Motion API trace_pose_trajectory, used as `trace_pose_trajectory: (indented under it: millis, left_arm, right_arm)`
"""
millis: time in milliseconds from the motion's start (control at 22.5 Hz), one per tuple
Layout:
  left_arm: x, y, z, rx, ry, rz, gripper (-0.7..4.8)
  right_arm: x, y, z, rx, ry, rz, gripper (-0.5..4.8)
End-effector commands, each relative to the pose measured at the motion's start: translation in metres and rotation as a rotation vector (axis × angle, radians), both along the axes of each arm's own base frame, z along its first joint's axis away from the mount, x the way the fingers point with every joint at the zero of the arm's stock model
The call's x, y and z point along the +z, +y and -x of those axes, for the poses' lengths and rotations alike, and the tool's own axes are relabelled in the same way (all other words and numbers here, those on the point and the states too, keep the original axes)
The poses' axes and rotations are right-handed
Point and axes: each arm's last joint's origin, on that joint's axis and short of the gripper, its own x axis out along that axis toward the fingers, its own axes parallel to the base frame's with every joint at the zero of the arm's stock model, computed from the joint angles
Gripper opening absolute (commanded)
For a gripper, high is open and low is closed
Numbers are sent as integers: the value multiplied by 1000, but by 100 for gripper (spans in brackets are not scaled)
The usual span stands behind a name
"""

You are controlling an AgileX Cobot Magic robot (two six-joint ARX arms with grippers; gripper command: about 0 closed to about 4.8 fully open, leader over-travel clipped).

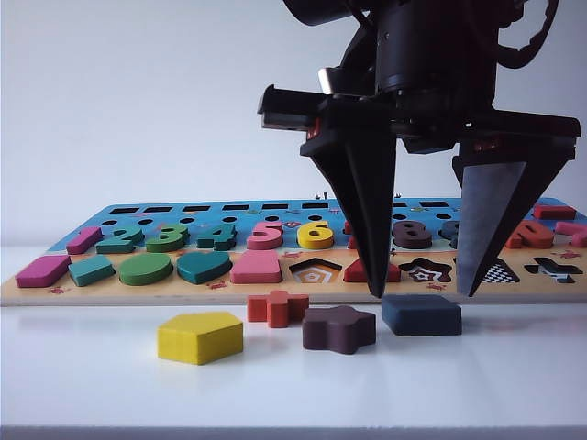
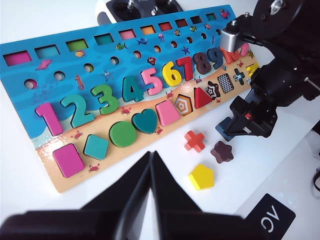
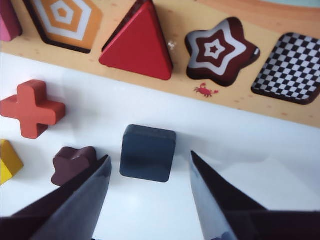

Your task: Insert the cube into the slot.

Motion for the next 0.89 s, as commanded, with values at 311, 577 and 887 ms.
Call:
trace_pose_trajectory:
  millis: [311, 577, 887]
  left_arm:
    - [2, 0, 0, -3, -22, -1, 7]
    - [2, 0, 0, -3, -22, -1, 7]
    - [2, 0, 0, -3, -22, -1, 7]
  right_arm:
    - [1, 0, -1, -24, -10, -1, 281]
    - [1, 1, 0, -52, -2, -8, 272]
    - [-4, 4, -2, -76, 26, -21, 265]
